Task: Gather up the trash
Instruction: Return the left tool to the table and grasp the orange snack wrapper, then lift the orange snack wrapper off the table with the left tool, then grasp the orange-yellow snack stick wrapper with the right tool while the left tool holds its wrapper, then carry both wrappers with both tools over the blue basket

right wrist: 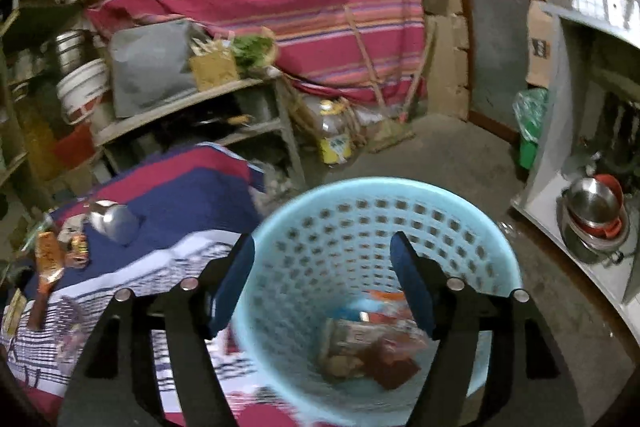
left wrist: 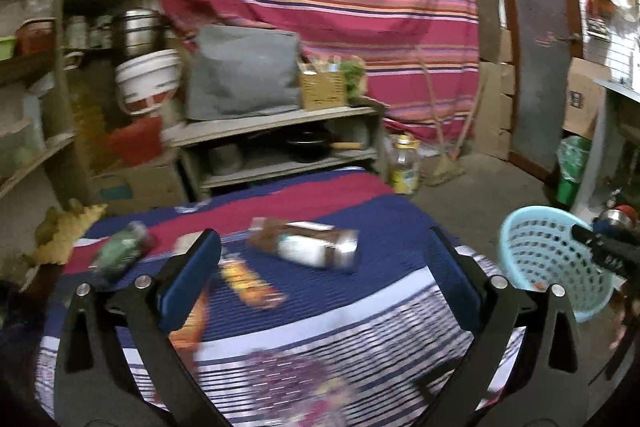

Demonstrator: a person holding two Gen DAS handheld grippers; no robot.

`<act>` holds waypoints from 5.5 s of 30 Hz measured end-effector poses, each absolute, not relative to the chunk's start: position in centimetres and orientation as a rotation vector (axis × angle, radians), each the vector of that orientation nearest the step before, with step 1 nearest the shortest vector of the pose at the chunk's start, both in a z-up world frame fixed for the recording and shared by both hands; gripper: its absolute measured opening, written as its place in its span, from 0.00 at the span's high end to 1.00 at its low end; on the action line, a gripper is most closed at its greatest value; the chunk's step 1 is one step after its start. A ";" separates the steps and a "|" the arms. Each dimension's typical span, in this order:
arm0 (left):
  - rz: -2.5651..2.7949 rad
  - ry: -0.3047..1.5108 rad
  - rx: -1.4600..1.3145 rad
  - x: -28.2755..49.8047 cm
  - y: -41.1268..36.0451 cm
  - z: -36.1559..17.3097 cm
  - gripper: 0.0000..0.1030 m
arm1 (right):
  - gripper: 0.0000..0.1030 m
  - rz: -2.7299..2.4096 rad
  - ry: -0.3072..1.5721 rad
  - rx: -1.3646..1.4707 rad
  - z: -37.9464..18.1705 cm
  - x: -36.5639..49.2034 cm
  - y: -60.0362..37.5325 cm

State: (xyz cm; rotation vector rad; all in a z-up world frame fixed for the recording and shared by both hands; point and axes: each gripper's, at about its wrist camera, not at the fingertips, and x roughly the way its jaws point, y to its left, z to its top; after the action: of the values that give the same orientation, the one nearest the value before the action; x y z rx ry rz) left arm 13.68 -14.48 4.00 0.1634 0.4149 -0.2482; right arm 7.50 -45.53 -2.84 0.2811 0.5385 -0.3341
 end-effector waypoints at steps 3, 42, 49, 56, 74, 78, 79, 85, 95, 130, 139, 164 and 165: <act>-0.178 0.405 0.170 13.6 -10.3 4.2 0.05 | 0.22 -0.291 0.495 0.240 -1.0 7.7 -41.9; -0.108 0.782 0.100 27.1 1.5 -7.8 0.18 | 0.13 -0.021 0.676 0.039 -4.5 23.7 -22.8; -0.177 0.831 0.089 27.7 1.2 -8.9 0.73 | 0.13 0.002 0.702 0.052 -5.6 24.3 -22.6; -0.195 0.746 0.023 26.0 2.4 -5.5 0.94 | 0.13 0.061 0.707 0.004 -6.2 23.8 -19.9; -0.171 0.805 0.068 27.1 2.3 -8.6 0.35 | 0.13 0.082 0.751 -0.050 -7.5 23.4 -18.2; -0.210 0.869 0.064 27.7 1.8 -10.4 0.74 | 0.13 0.077 0.767 -0.012 -7.9 23.8 -19.2; -0.220 0.878 0.055 27.8 1.9 -10.6 0.75 | 0.13 0.077 0.769 -0.007 -7.9 23.8 -19.4; -0.254 0.828 0.014 26.9 2.5 -9.0 0.96 | 0.13 0.086 0.761 -0.017 -7.9 23.8 -19.4; -0.207 0.718 -0.008 24.7 5.2 -4.7 0.99 | 0.13 0.102 0.772 -0.029 -8.1 24.0 -18.2; -0.164 0.672 -0.004 24.2 5.9 -3.0 0.99 | 0.68 0.208 0.764 -0.127 -6.4 24.2 -16.6; -0.269 0.619 0.041 21.0 1.3 -1.3 0.99 | 0.89 0.186 0.688 -0.077 -2.3 20.5 -20.4; -0.415 0.570 0.032 18.0 -6.3 1.5 0.99 | 0.96 0.069 0.569 0.054 1.9 12.9 -27.9; -0.432 0.567 0.038 17.7 -7.4 1.5 0.99 | 0.96 0.056 0.562 0.057 2.2 12.4 -28.6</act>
State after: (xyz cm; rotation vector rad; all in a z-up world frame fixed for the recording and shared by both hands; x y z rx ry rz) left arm 17.72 -7.41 1.51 0.0377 0.5671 -0.4316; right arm 12.37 -28.60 2.22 0.0573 0.5617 0.0556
